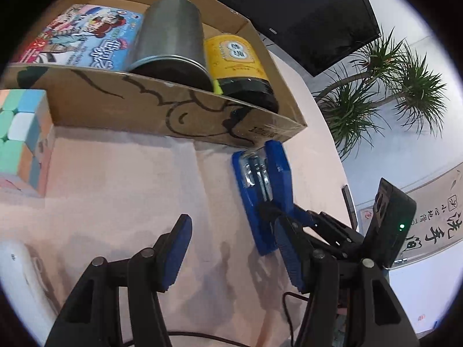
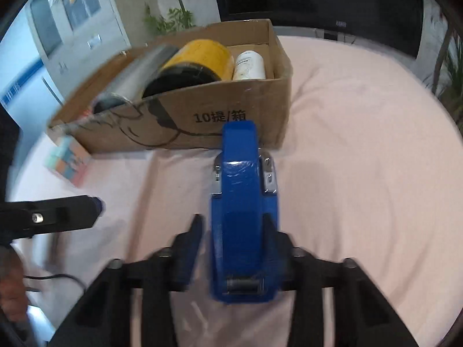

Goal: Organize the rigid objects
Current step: 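Grasp the blue stapler with the right tool and lower it into the box, then grasp the pastel Rubik's cube with the right tool and place it in the box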

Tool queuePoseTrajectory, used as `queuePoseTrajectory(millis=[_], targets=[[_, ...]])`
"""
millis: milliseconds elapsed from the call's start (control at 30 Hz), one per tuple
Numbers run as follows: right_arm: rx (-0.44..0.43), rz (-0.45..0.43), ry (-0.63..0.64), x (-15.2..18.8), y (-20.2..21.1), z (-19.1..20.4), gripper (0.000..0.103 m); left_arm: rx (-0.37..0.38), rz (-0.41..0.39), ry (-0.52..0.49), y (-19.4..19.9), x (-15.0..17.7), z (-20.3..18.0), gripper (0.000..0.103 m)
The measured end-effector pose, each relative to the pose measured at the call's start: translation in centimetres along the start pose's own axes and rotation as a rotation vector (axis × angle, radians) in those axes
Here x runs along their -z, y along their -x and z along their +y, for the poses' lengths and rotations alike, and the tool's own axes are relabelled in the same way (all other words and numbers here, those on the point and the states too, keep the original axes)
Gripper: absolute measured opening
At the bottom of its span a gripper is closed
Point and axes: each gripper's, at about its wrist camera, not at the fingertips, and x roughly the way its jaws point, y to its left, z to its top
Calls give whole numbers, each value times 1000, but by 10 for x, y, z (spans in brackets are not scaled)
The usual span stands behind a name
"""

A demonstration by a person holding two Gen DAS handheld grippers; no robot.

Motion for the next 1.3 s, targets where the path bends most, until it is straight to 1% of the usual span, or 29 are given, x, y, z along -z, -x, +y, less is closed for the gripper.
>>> queuePoseTrajectory(millis=[67, 100, 133, 167, 233, 300, 333, 367, 400, 433, 467, 533, 633, 667, 700, 800, 867, 933, 1000, 1033, 1067, 1100, 1133, 1167, 1233, 1300], targets=[[-69, 15, -26, 1, -2, 8, 24, 14, 3, 14, 3, 2, 5, 59], [-86, 19, -33, 2, -1, 11, 24, 21, 8, 24, 3, 3, 8, 59], [-139, 33, -69, 3, 1, 13, 24, 28, 16, 37, 3, 4, 11, 59], [-238, 63, -138, 5, -1, 12, 24, 39, 25, 52, 2, 6, 15, 59], [-371, 108, -228, 2, -10, 19, 24, 65, 51, 88, 1, 10, 23, 59], [-475, 141, -292, 5, -17, 28, 23, 99, 57, 96, 3, 14, 27, 56], [-533, 164, -322, 6, -21, 35, 23, 111, 60, 92, 6, 16, 28, 51], [-576, 186, -336, 7, -25, 43, 23, 104, 42, 97, 11, 18, 30, 50], [-593, 194, -333, 6, -26, 51, 22, 90, 22, 94, 18, 19, 32, 49], [-599, 192, -322, 4, -26, 59, 23, 80, 0, 94, 28, 19, 34, 43], [-597, 185, -308, 1, -24, 64, 23, 84, -29, 95, 42, 16, 36, 43], [-607, 140, -262, -15, -12, 83, 23, 73, -87, 80, 64, 7, 35, 43], [-633, 59, -192, -53, 2, 113, 23, 29, -169, 17, 103, -24, 32, 43], [-640, 27, -172, -71, 4, 124, 23, 18, -184, 4, 112, -37, 34, 43], [-643, 7, -158, -87, 5, 135, 23, 13, -193, -14, 120, -56, 38, 43], [-643, -26, -155, -135, -7, 154, 23, -2, -178, -24, 125, -102, 55, 43], [-637, -22, -174, -159, -18, 158, 23, -17, -157, -15, 118, -123, 69, 43], [-604, 0, -203, -184, -46, 171, 24, -24, -109, 7, 104, -143, 91, 44], [-578, 33, -243, -189, -63, 172, 24, -28, -66, 31, 91, -154, 113, 44], [-561, 50, -261, -194, -76, 174, 24, -31, -52, 42, 86, -157, 121, 47], [-548, 58, -275, -195, -88, 176, 24, -50, -41, 68, 80, -159, 132, 52], [-524, 64, -275, -195, -99, 178, 24, -63, -37, 78, 78, -163, 136, 55], [-508, 72, -277, -196, -109, 184, 23, -72, -48, 78, 77, -164, 141, 57], [-490, 71, -278, -196, -116, 187, 22, -75, -56, 79, 78, -163, 144, 52], [-449, 68, -265, -202, -126, 196, 22, -60, -56, 105, 82, -163, 151, 49], [-425, 68, -265, -207, -130, 200, 23, -44, -67, 125, 88, -162, 155, 49]])
